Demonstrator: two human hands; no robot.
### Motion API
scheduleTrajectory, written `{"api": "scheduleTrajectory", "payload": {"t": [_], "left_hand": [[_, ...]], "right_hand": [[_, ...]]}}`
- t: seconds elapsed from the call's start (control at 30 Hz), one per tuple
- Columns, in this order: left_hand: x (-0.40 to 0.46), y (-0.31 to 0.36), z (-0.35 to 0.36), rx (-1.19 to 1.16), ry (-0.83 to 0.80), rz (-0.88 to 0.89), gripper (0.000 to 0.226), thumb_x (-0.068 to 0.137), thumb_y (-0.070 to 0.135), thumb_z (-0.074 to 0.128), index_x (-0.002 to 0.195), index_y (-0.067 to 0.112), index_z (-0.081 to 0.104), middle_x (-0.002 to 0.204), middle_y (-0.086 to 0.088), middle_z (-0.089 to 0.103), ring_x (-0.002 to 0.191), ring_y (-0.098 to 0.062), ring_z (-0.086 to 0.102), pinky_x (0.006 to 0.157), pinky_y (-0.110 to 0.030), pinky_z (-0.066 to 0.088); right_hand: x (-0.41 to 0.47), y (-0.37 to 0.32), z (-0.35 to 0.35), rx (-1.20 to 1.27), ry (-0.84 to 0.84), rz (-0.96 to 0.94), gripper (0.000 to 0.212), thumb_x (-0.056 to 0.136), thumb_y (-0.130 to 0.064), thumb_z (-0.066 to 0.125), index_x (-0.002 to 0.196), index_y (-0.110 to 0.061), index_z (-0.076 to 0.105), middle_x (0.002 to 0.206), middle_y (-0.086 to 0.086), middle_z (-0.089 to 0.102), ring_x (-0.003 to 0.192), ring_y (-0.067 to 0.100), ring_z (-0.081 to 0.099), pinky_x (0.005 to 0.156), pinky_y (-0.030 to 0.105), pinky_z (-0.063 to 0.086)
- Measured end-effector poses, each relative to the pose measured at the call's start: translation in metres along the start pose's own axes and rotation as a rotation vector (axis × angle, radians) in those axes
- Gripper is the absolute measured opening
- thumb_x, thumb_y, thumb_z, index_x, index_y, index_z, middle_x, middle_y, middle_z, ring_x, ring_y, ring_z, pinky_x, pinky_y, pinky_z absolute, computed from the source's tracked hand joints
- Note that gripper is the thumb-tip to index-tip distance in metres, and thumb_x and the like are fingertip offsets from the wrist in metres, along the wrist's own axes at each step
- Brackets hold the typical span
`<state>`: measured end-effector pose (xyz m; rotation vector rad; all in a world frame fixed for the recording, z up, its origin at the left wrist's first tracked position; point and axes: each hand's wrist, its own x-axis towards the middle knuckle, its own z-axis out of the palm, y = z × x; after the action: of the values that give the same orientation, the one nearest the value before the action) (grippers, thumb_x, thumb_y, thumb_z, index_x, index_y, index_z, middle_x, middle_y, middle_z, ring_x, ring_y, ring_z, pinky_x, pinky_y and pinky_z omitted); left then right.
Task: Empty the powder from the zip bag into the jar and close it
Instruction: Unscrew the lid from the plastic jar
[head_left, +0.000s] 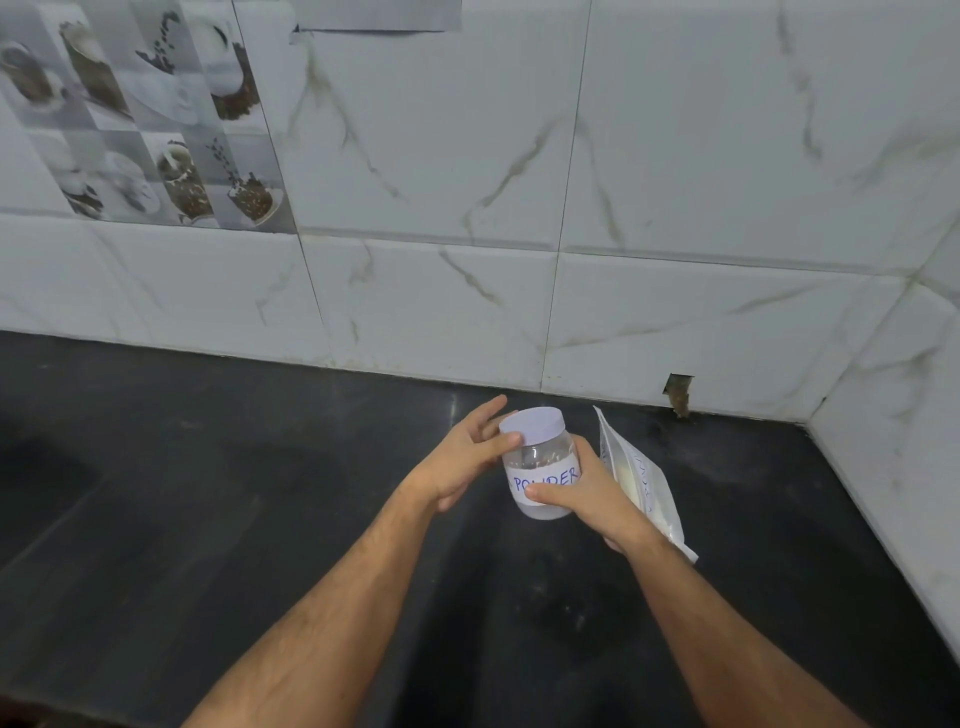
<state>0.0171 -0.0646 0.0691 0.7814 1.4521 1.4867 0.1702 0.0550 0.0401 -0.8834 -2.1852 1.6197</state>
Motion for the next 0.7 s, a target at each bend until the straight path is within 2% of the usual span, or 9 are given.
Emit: {"api": "scheduleTrajectory", "payload": {"t": [0.1,0.17,0.27,0.33,0.43,0.57,0.6,0.7], "left_hand": [[0.001,0.0,-0.006,0.028,0.101,0.035,0.064,0.092,0.009,0.067,0.148,0.015,0.038,0.126,-0.001,0.068,0.114,-0.013,0.064,0.1,-0.032,0.047],[0.003,0.0,-0.008,0.05,0.143,0.056,0.068,0.088,0.007,0.072,0.148,0.013,0.04,0.121,-0.007,0.069,0.109,-0.015,0.066,0.097,-0.029,0.049],[0.005,0.003,-0.004,0.103,0.094,0.043,0.082,0.081,0.012,0.08,0.15,0.019,0.036,0.13,-0.004,0.059,0.118,-0.016,0.06,0.096,-0.027,0.05],[0.007,0.006,0.002,0.137,0.049,0.035,0.093,0.077,0.017,0.084,0.153,0.024,0.03,0.136,0.001,0.049,0.123,-0.015,0.056,0.099,-0.03,0.05],[0.009,0.007,0.008,0.164,0.024,0.043,0.103,0.07,0.027,0.085,0.155,0.027,0.026,0.144,0.001,0.045,0.125,-0.016,0.055,0.103,-0.035,0.051],[0.007,0.008,0.004,0.12,0.022,0.035,0.1,0.073,0.028,0.084,0.154,0.024,0.027,0.143,0.0,0.054,0.125,-0.014,0.058,0.109,-0.036,0.044],[0.006,0.008,0.002,0.112,0.023,0.033,0.094,0.077,0.025,0.083,0.154,0.022,0.028,0.141,0.0,0.058,0.124,-0.012,0.059,0.107,-0.032,0.044],[0.005,0.006,-0.002,0.128,0.074,0.042,0.078,0.085,0.014,0.077,0.15,0.02,0.034,0.129,0.003,0.067,0.116,-0.005,0.063,0.09,-0.019,0.047]], "right_hand": [[0.003,0.001,-0.003,-0.017,0.02,-0.008,0.079,0.072,-0.025,0.087,0.133,-0.034,0.037,0.116,-0.017,0.056,0.105,0.009,0.059,0.076,0.014,0.049],[0.003,0.001,-0.002,-0.044,0.012,-0.012,0.08,0.072,-0.028,0.087,0.133,-0.034,0.037,0.119,-0.015,0.056,0.106,0.01,0.059,0.083,0.018,0.052],[0.003,0.003,0.001,-0.069,-0.016,-0.019,0.08,0.07,-0.03,0.088,0.132,-0.035,0.037,0.12,-0.014,0.057,0.107,0.012,0.059,0.086,0.022,0.054],[0.002,0.003,0.003,-0.09,-0.044,-0.034,0.082,0.069,-0.031,0.089,0.133,-0.034,0.038,0.119,-0.014,0.057,0.108,0.011,0.06,0.083,0.021,0.055],[0.002,0.003,0.003,-0.126,-0.043,-0.048,0.085,0.068,-0.033,0.089,0.136,-0.033,0.037,0.122,-0.012,0.057,0.108,0.011,0.059,0.089,0.025,0.056],[0.006,0.005,-0.001,-0.183,0.025,-0.04,0.089,0.068,-0.037,0.088,0.139,-0.032,0.034,0.126,-0.012,0.054,0.11,0.012,0.058,0.094,0.028,0.054],[0.007,0.006,-0.002,-0.195,0.047,-0.032,0.09,0.068,-0.037,0.088,0.14,-0.032,0.034,0.128,-0.012,0.053,0.111,0.013,0.057,0.095,0.029,0.053],[0.01,0.007,-0.007,-0.193,0.075,-0.026,0.09,0.068,-0.038,0.088,0.139,-0.033,0.033,0.129,-0.012,0.053,0.113,0.013,0.056,0.097,0.03,0.052]]}}
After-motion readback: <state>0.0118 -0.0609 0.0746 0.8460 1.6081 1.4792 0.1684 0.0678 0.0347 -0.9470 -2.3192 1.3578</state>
